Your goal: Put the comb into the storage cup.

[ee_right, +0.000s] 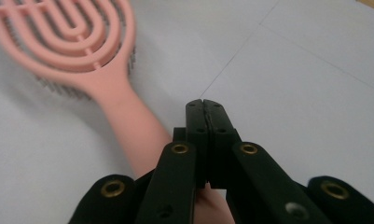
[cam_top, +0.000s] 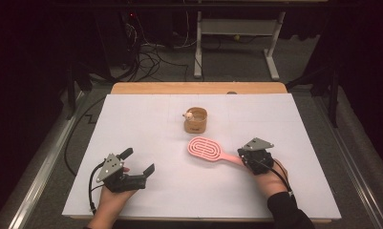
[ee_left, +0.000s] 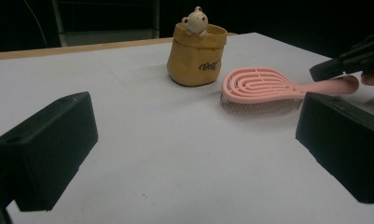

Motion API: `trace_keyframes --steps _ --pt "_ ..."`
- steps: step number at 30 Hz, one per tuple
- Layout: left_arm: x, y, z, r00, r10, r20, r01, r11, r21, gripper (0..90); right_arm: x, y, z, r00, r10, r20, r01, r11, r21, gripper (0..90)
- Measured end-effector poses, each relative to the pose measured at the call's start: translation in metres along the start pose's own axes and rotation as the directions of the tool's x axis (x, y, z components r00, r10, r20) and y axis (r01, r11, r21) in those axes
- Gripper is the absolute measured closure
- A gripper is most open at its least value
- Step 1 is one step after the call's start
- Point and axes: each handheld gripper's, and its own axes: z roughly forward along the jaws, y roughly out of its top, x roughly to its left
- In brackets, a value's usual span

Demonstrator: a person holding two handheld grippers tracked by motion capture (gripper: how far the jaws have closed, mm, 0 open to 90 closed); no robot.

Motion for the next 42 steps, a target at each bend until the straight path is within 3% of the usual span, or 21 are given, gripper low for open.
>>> trace_keyframes --steps 11,29,35,42 --pt "0.002 0.000 0.001 1.0000 0.000 -0.006 0.000 0.9999 0.012 0.0 0.008 -0.018 -0.022 0.9991 0.027 -0.034 -0.029 0.997 -0.072 90.0" --pt "0.003 0.000 0.001 0.9999 0.000 -0.017 0.001 0.9998 0.022 0.0 0.024 -0.026 -0.038 0.9974 0.011 -0.072 -0.021 0.990 -0.138 90.0" --pt "0.003 0.000 0.001 0.9999 -0.003 -0.014 0.003 0.9998 0.022 0.0 0.012 -0.030 -0.039 0.9976 0.062 -0.029 -0.066 0.985 -0.161 90.0" --pt "0.003 0.000 0.001 0.9999 0.000 -0.017 0.000 0.9998 0.021 0.0 0.006 -0.038 -0.039 0.9964 0.079 -0.030 -0.082 0.985 -0.155 90.0"
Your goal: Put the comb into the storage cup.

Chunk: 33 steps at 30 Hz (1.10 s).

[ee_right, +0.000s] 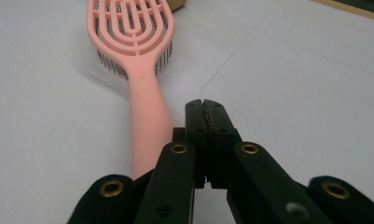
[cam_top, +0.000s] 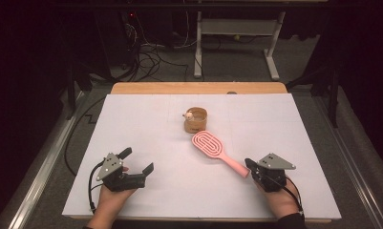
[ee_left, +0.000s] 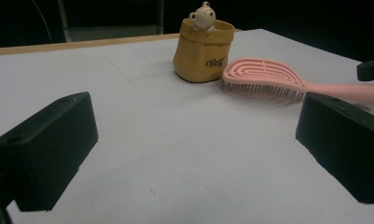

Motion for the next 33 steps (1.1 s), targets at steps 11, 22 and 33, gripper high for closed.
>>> trace_keyframes --steps 11,22,33 --pt "0.000 0.000 -0.001 1.0000 -0.002 -0.001 0.002 1.0000 -0.001 0.0 -0.012 -0.007 -0.009 0.9958 0.088 -0.023 -0.089 0.995 -0.042 73.7" --pt "0.001 0.000 -0.001 1.0000 -0.003 -0.001 0.003 1.0000 -0.004 0.0 -0.022 -0.011 -0.016 0.9851 0.125 -0.118 -0.135 0.988 -0.077 37.3" --pt "0.001 0.000 -0.002 1.0000 -0.004 0.000 0.004 1.0000 -0.007 0.0 -0.016 -0.008 -0.014 0.9818 0.085 -0.169 -0.101 0.991 -0.084 8.7"
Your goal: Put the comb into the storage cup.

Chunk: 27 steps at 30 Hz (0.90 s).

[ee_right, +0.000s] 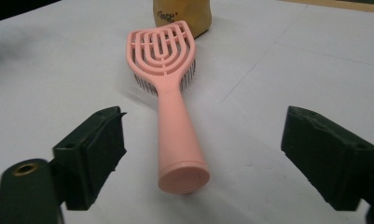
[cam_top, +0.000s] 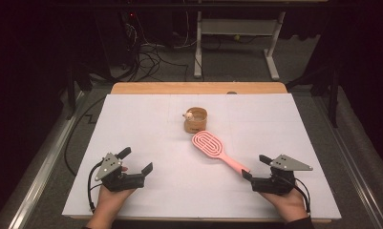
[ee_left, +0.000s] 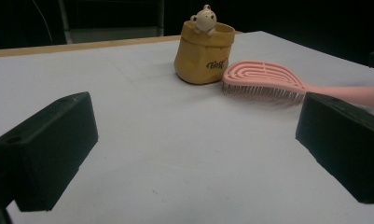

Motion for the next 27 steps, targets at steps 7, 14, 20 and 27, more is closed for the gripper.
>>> trace_keyframes --steps 7,14,20,27 --pt "0.000 0.000 0.000 1.0000 0.001 0.003 -0.001 1.0000 0.004 0.0 0.003 0.003 0.003 1.0000 -0.001 0.007 0.001 1.000 -0.003 0.1" --pt "0.001 -0.001 0.002 1.0000 -0.003 0.008 0.003 1.0000 0.008 0.0 0.008 0.017 0.012 0.9993 -0.033 -0.019 0.033 0.999 0.019 0.1" --pt "0.002 -0.001 0.002 1.0000 -0.004 0.007 0.004 0.9999 0.015 0.0 0.012 0.035 0.022 0.9971 -0.067 -0.035 0.069 0.996 0.050 0.1" --pt "0.002 -0.001 0.002 1.0000 0.001 0.001 -0.001 0.9999 0.015 0.0 0.018 0.054 0.034 0.9932 -0.107 -0.048 0.110 0.991 0.074 0.1"
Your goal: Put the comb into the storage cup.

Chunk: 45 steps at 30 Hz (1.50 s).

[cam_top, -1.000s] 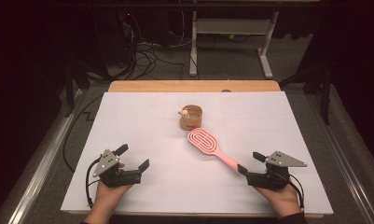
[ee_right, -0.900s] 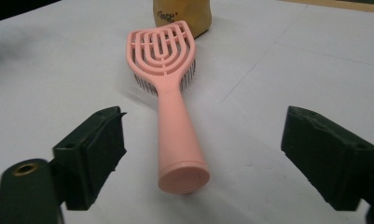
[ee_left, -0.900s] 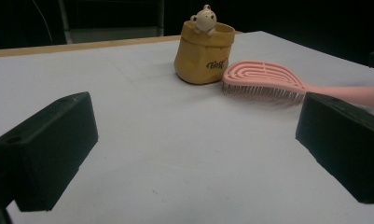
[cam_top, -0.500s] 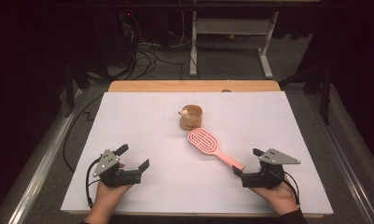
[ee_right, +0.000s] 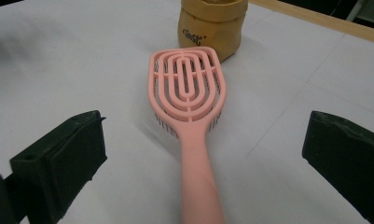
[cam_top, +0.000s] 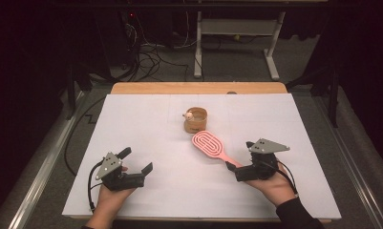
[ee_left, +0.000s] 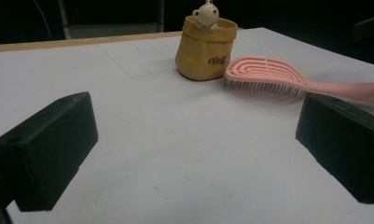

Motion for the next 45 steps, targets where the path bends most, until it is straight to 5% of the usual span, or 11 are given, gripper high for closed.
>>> trace_keyframes --steps 16,34,45 --pt "0.001 0.001 -0.002 1.0000 0.001 0.004 -0.001 1.0000 -0.010 0.0 -0.003 0.026 0.035 0.9995 -0.002 -0.030 0.004 0.998 0.067 0.2" --pt "0.002 0.001 -0.003 0.9999 -0.003 0.012 0.003 0.9998 -0.022 0.0 0.002 0.052 0.091 0.9983 -0.042 -0.041 0.049 0.976 0.212 0.2" --pt "0.002 0.001 -0.003 0.9999 -0.007 0.015 0.007 0.9996 -0.026 0.0 0.003 0.054 0.109 0.9985 -0.035 -0.042 0.045 0.965 0.258 0.2"
